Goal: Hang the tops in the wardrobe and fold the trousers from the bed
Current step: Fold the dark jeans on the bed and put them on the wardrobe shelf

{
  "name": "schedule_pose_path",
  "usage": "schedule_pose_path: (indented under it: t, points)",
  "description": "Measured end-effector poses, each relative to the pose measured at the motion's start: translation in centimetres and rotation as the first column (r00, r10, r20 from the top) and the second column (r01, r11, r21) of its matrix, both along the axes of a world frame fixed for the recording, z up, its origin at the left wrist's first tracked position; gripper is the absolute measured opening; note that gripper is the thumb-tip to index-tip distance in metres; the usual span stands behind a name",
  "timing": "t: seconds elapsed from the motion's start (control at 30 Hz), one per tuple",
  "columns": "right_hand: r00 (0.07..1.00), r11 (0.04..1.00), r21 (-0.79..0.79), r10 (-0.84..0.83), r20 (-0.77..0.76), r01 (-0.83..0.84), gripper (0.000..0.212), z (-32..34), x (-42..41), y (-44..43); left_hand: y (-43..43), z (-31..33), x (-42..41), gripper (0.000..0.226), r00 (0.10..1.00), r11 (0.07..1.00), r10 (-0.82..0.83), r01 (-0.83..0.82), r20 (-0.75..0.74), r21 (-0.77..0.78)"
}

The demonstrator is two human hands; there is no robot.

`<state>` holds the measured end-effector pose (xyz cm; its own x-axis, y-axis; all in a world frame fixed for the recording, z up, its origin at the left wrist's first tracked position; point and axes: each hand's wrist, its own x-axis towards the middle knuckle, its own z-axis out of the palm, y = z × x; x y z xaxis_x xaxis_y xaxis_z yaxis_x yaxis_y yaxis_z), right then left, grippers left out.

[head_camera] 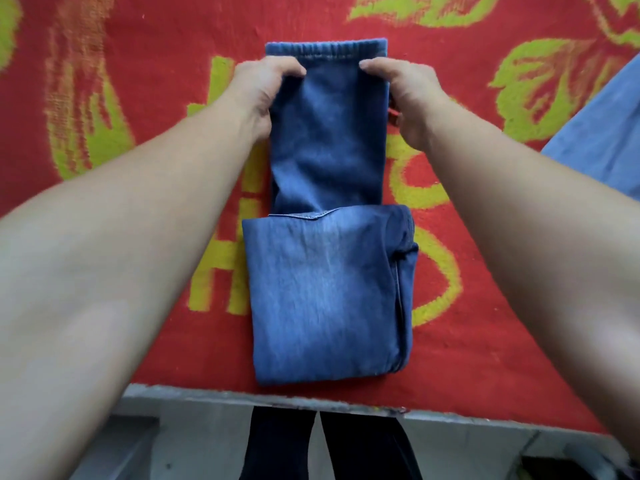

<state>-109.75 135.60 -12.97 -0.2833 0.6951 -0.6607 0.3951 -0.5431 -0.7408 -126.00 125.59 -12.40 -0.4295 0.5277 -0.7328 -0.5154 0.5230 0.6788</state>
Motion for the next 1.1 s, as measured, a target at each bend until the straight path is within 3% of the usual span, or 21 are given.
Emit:
schedule_pose_path:
  t: [0.07, 0.17, 0.3, 0.37, 0.43, 0.5, 0.53, 0.6, 0.67, 0.73, 0.77, 0.87, 0.9, 0.93, 1.0, 1.1]
  points:
    - [0.999, 0.997, 0.072, 0.042, -0.016, -0.041, 0.007, 1.7, 0.4, -0.2, -0.4, 1.7, 0.5, 0.015, 0.996, 0.998, -0.036, 0.040, -0.087, 0.053]
    - [0.993, 0.972, 0.215, 0.109, -0.054, -0.095, 0.005, 4.5, 2.1, -2.3, -2.4, 4.6, 2.2, 0.023, 0.974, 0.985, -0.099, 0.125, -0.204, 0.118]
    - [0.925, 0.838, 0.403, 0.282, 0.256, -0.367, 0.026, 7.0, 7.4, -8.4, -9.2, 7.3, 5.5, 0.021, 0.895, 0.949, -0.292, 0.316, -0.338, 0.016]
    - [0.813, 0.648, 0.498, 0.395, 0.428, -0.576, 0.026, 7.9, 10.6, -12.1, -13.3, 7.7, 7.5, 0.025, 0.722, 0.856, -0.495, 0.501, -0.483, -0.128]
    - [0.685, 0.411, 0.549, 0.471, 0.555, -0.728, 0.028, 8.0, 13.2, -15.7, -17.3, 7.5, 9.7, 0.027, 0.432, 0.715, -0.649, 0.628, -0.626, -0.308]
    - [0.529, 0.198, 0.506, 0.509, 0.679, -0.839, 0.031, 7.2, 15.2, -19.0, -21.3, 6.6, 11.7, 0.029, 0.202, 0.586, -0.727, 0.681, -0.656, -0.440]
    - [0.434, 0.126, 0.436, 0.518, 0.737, -0.891, 0.032, 6.7, 16.0, -20.5, -23.1, 6.0, 12.7, 0.030, 0.142, 0.534, -0.753, 0.702, -0.642, -0.472]
    - [0.274, 0.059, 0.288, 0.533, 0.800, -0.956, 0.034, 5.6, 17.2, -22.9, -25.9, 4.6, 14.4, 0.030, 0.036, 0.432, -0.793, 0.737, -0.608, -0.520]
    - [0.198, 0.054, 0.203, 0.562, 0.803, -0.978, 0.037, 5.2, 17.7, -24.1, -27.0, 3.8, 15.5, 0.034, -0.082, 0.337, -0.817, 0.735, -0.571, -0.588]
    - [0.223, 0.084, 0.216, 0.585, 0.779, -0.973, 0.040, 5.2, 17.5, -24.3, -27.1, 3.6, 15.7, 0.033, -0.086, 0.337, -0.820, 0.727, -0.567, -0.598]
    - [0.264, 0.114, 0.246, 0.599, 0.756, -0.963, 0.039, 5.3, 17.3, -24.1, -26.7, 3.8, 15.6, 0.030, -0.031, 0.374, -0.822, 0.725, -0.569, -0.579]
    - [0.362, 0.265, 0.247, 0.650, 0.668, -0.932, 0.034, 6.3, 16.0, -21.5, -24.3, 4.3, 13.6, 0.033, 0.275, 0.523, -0.832, 0.677, -0.482, -0.517]
    - [0.368, 0.308, 0.212, 0.659, 0.656, -0.928, 0.034, 6.5, 15.4, -20.0, -23.0, 4.2, 12.6, 0.038, 0.327, 0.540, -0.833, 0.658, -0.446, -0.525]
    - [0.366, 0.334, 0.179, 0.669, 0.647, -0.925, 0.038, 6.6, 14.6, -18.3, -21.5, 4.2, 11.6, 0.044, 0.338, 0.540, -0.836, 0.649, -0.433, -0.536]
    - [0.328, 0.331, 0.121, 0.690, 0.645, -0.936, 0.057, 6.7, 12.8, -14.9, -18.1, 4.2, 9.7, 0.068, 0.278, 0.507, -0.853, 0.647, -0.443, -0.570]
    - [0.216, 0.248, 0.061, 0.667, 0.713, -0.967, 0.094, 6.5, 9.7, -10.9, -13.6, 4.1, 7.4, 0.101, 0.077, 0.407, -0.880, 0.630, -0.469, -0.661]
